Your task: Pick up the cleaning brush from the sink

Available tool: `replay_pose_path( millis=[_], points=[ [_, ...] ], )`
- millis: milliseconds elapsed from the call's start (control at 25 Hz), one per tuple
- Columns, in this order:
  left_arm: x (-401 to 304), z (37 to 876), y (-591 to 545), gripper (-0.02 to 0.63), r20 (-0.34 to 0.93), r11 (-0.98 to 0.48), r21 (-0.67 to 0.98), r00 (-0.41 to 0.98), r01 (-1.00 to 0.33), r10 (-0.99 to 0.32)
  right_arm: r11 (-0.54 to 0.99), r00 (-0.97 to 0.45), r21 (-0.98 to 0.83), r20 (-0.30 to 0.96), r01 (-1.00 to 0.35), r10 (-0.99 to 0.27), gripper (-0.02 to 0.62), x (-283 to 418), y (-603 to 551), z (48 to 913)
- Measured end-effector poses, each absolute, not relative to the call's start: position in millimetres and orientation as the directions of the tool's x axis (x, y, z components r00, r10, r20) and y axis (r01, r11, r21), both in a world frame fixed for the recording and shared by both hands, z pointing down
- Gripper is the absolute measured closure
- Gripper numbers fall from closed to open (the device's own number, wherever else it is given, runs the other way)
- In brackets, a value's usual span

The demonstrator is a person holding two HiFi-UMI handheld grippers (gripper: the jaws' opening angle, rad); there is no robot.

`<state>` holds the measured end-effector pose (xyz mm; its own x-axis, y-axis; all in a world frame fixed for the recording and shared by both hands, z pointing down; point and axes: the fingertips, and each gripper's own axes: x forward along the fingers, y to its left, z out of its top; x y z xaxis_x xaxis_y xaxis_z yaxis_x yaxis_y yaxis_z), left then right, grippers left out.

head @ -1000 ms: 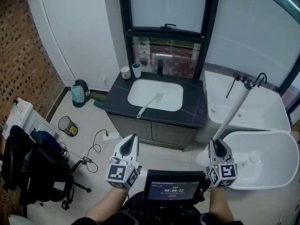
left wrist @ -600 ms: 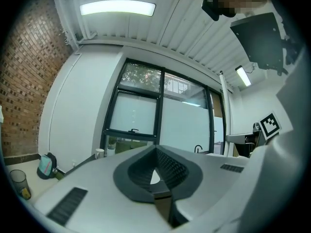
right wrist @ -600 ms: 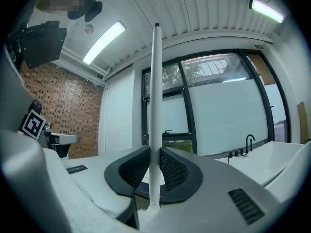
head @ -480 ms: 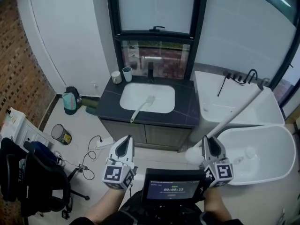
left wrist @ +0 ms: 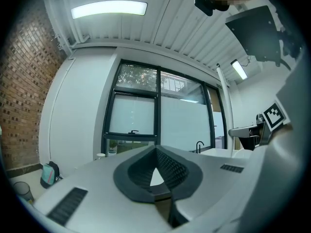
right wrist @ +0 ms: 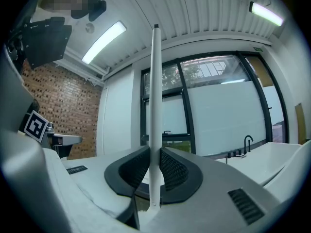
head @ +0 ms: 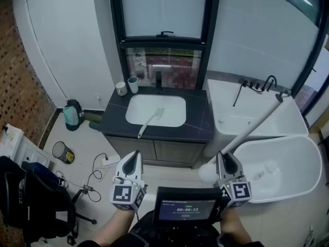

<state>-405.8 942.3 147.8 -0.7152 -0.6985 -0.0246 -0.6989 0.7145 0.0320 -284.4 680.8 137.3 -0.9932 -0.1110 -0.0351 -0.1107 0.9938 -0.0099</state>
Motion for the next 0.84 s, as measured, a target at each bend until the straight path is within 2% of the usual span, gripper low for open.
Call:
replay_pose_path(
  millis=[840],
  points=[
    [-395, 147, 947, 0.601, -0.001, 0.720, -0.008, -0.720, -0.694, -0.694, 0.994, -0.994, -0.022, -0.019, -0.108, -0.109, 0.545, -280, 683, 140]
  ],
)
